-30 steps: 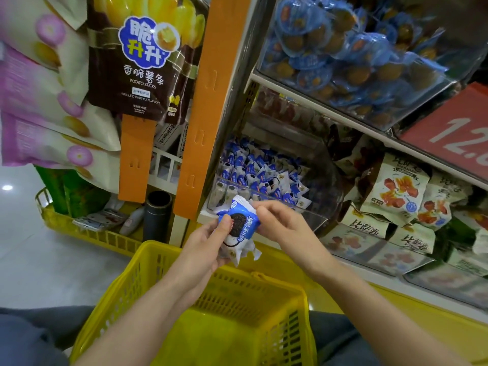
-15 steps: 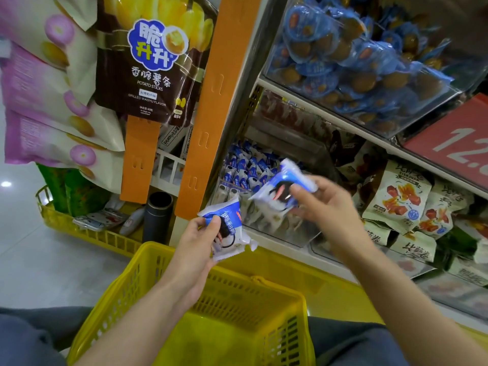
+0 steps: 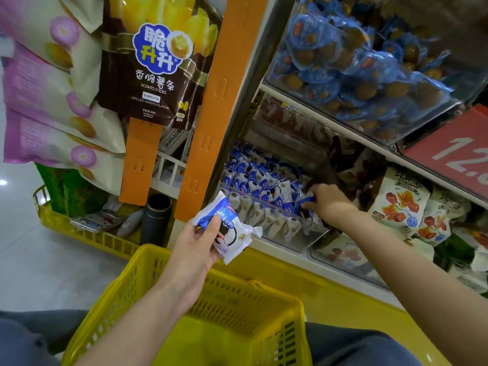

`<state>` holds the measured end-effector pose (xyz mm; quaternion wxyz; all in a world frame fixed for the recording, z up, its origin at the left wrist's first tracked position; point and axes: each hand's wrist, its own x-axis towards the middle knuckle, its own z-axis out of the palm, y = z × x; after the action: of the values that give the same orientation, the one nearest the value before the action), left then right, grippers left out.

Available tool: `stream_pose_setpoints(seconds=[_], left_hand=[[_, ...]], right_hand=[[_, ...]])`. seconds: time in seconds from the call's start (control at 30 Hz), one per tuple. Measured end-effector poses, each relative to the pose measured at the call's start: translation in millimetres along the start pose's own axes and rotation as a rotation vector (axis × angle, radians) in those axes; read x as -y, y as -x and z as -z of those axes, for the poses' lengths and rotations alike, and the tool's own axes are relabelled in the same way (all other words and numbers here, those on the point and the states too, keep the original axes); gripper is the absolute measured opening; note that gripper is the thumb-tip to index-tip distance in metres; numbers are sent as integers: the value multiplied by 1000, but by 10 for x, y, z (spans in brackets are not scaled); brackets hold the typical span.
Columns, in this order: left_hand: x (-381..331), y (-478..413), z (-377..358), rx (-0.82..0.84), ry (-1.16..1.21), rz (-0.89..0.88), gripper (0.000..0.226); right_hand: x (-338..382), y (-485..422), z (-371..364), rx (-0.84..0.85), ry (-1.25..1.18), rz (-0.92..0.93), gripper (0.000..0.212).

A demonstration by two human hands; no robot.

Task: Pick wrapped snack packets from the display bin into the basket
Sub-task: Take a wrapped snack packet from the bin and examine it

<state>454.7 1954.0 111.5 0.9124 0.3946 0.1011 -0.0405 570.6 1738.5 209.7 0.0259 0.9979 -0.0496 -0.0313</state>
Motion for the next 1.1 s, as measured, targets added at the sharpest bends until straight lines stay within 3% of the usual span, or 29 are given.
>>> stream_pose_setpoints(seconds=[0.2, 0.37, 0.43, 0.5, 0.57, 0.67, 0.77, 0.9, 1.0, 1.1], left_hand=[[3, -27, -3, -72, -223, -54, 39], [-38, 14, -33, 3, -76, -22, 37], [-42, 24, -31, 9, -49, -23, 42], [-35, 29, -36, 6, -24, -20, 44], [-12, 29, -44, 7, 0, -15, 38], [60, 30, -55, 31, -9, 0, 31], [185, 51, -32, 60, -103, 16, 25], [256, 52, 39, -9, -710, -174, 30], [233, 69, 50, 61, -820, -289, 34], [244, 89, 47, 105, -888, -392, 14]], right_hand=[[21, -143, -118, 197, -142, -54, 22], [25, -202, -166, 278, -22, -50, 34], [53, -178, -183, 83, -75, -11, 33], [116, 3, -175, -249, -291, 117, 26], [213, 328, -199, -413, -499, 273, 21], [400, 855, -323, -210, -771, 370, 25], [521, 1108, -483, -11, -874, 375, 22], [495, 1126, -606, 1, -910, 348, 20], [429, 1164, -709, -13, -856, 427, 20], [413, 1228, -800, -41, -794, 467, 12]])
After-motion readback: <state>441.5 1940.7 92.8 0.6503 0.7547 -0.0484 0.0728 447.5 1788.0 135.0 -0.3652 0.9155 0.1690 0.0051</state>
